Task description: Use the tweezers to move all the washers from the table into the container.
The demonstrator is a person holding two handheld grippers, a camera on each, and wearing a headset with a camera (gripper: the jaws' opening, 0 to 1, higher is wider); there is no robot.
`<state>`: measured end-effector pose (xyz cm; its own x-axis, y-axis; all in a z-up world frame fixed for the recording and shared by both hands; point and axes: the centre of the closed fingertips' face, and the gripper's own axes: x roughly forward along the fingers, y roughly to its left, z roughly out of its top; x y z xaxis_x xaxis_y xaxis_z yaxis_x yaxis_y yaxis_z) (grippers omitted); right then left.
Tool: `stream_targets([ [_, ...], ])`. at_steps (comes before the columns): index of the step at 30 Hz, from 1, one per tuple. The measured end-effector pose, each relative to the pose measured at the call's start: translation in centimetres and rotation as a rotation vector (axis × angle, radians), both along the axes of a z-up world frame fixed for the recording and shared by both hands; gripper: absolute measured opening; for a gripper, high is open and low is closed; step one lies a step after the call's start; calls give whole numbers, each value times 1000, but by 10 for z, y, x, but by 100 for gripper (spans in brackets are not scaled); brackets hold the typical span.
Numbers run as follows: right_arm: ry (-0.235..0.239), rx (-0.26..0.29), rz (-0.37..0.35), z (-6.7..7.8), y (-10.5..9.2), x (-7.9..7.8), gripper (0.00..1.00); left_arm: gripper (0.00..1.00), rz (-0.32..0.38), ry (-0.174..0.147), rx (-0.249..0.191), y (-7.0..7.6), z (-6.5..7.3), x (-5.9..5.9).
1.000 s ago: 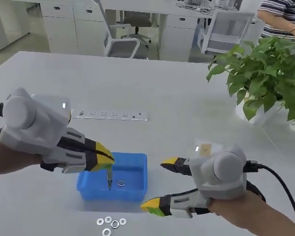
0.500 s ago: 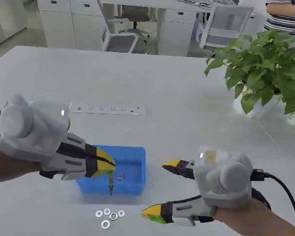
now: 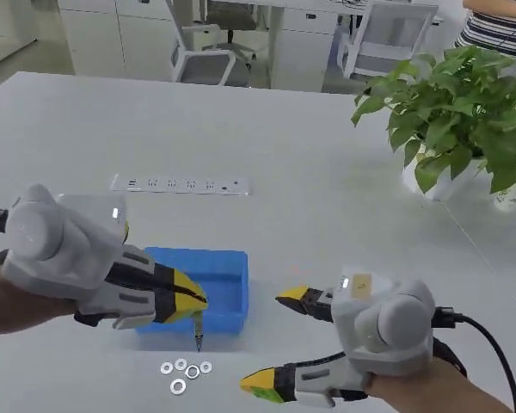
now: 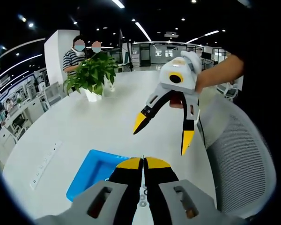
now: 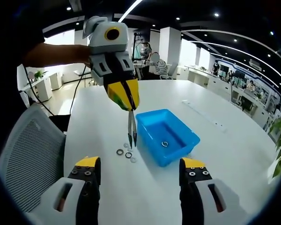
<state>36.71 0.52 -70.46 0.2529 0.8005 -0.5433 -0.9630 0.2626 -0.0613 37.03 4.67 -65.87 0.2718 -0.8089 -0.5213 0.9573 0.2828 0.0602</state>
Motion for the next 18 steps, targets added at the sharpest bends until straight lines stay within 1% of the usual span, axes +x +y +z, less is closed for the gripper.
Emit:
stream_targets([
  [9,16,-6,3,-7,0,-6,69,5,-21,14,11,-7,-14,-3],
  [18,23,-15,-4,-11,-4,-7,69,5,-41,21,20,-11,-25,-3],
])
